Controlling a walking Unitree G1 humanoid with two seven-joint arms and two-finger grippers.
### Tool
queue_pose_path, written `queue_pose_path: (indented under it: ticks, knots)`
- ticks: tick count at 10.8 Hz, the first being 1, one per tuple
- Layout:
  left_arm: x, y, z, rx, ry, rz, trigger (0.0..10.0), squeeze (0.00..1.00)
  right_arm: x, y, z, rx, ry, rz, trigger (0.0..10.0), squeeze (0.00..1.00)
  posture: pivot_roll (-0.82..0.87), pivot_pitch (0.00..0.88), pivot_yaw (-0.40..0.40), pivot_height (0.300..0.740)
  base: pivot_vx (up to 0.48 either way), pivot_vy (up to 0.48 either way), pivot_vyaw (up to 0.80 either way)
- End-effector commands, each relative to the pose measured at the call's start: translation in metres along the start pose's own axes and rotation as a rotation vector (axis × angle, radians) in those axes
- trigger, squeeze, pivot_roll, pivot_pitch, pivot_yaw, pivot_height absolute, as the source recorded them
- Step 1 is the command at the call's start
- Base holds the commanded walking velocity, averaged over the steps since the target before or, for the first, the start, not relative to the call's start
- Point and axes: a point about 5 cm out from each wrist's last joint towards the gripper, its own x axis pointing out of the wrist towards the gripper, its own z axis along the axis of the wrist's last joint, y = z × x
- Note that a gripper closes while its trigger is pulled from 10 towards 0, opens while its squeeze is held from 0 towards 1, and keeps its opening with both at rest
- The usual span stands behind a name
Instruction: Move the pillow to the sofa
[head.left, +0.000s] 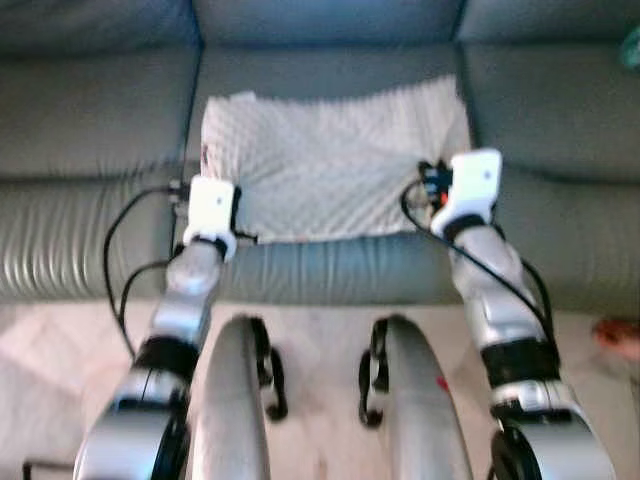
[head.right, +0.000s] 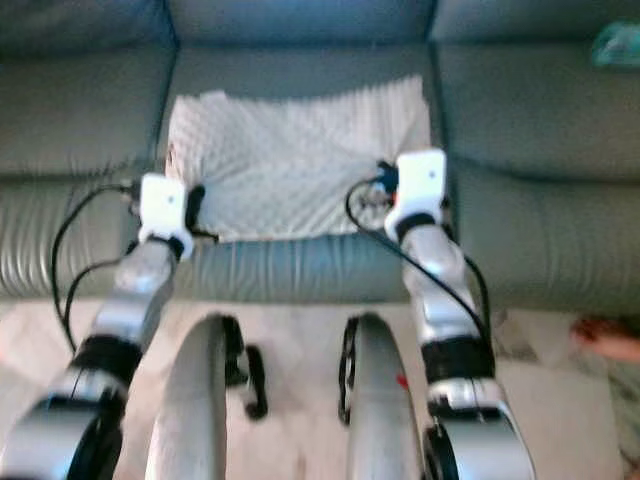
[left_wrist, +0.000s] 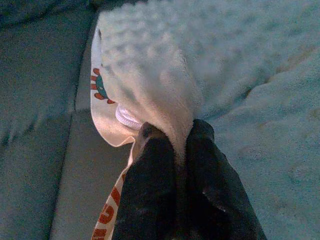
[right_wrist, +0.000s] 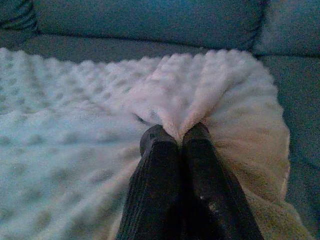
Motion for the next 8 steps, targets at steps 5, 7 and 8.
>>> queue_pose_path:
  ticks: [5, 7, 8]
  knots:
    - [0.018, -0.003, 0.007, 0.039, -0.001, -0.007, 10.0, 1.0, -0.007, 0.005, -0.032, 0.029, 0.068, -0.006, 10.0, 1.0, -0.03, 0.522, 0.059, 0.627, 0.0, 0.0, 0.0]
    - [0.021, -0.005, 0.012, 0.033, -0.021, 0.005, 10.0, 1.0, -0.011, 0.0, -0.038, 0.008, 0.082, -0.023, 10.0, 1.0, -0.03, 0.512, 0.049, 0.627, 0.0, 0.0, 0.0]
    - [0.02, -0.004, 0.012, 0.034, -0.025, 0.007, 10.0, 1.0, -0.014, -0.002, -0.04, 0.0, 0.084, -0.021, 10.0, 1.0, -0.03, 0.509, 0.047, 0.627, 0.0, 0.0, 0.0]
